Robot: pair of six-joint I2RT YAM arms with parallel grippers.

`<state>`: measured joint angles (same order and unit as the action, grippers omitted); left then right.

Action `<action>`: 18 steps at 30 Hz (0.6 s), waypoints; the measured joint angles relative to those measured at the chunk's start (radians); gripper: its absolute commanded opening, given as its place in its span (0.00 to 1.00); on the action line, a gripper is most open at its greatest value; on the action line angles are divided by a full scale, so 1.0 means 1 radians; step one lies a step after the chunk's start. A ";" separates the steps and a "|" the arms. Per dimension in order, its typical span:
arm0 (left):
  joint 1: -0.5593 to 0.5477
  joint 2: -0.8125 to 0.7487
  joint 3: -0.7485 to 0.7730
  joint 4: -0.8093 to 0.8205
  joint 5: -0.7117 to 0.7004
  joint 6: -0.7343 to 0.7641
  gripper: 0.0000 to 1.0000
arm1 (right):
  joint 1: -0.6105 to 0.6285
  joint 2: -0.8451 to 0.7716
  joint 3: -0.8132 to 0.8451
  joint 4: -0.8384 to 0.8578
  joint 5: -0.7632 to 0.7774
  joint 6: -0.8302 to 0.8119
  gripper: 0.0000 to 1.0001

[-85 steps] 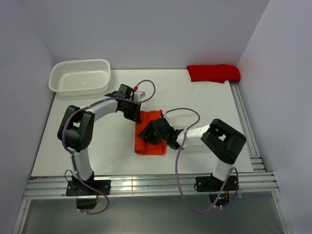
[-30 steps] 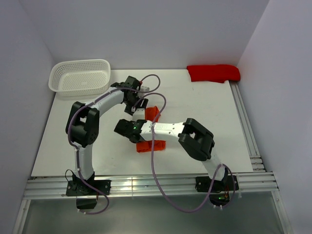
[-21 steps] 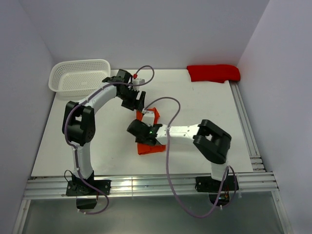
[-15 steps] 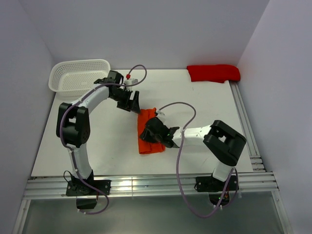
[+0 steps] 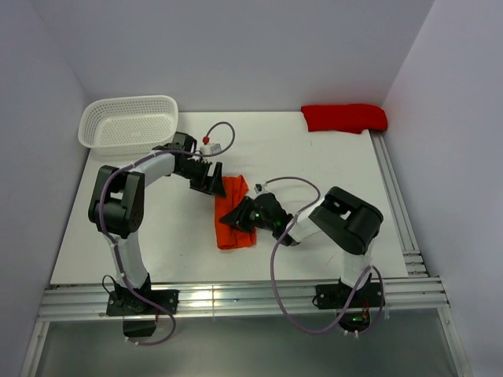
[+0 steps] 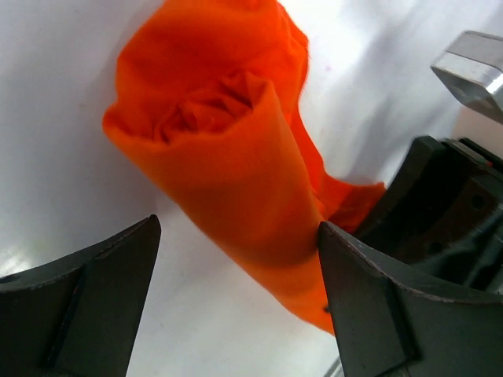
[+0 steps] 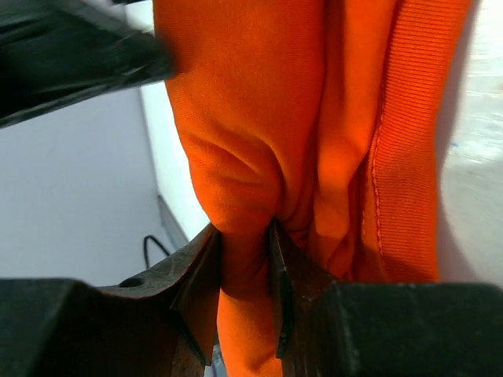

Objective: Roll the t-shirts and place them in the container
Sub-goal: Roll the tshirt

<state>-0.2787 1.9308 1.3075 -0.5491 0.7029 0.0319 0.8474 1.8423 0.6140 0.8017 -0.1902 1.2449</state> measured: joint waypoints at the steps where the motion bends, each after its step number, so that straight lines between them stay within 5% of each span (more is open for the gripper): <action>1: -0.001 0.010 -0.003 0.013 -0.003 -0.002 0.85 | -0.002 0.011 0.000 0.020 -0.011 0.008 0.33; 6: -0.018 0.032 -0.007 0.044 -0.058 -0.040 0.70 | -0.004 0.021 0.001 0.034 -0.025 0.018 0.34; 13: -0.078 0.032 0.046 -0.005 -0.222 -0.106 0.26 | -0.004 0.006 0.054 -0.090 0.001 -0.005 0.44; 18: -0.115 0.032 0.104 -0.051 -0.344 -0.103 0.21 | 0.017 -0.035 0.173 -0.371 0.112 -0.081 0.56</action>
<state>-0.3935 1.9633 1.4113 -0.6003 0.3592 -0.0711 0.8646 1.8069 0.7868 0.4305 -0.0780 1.1637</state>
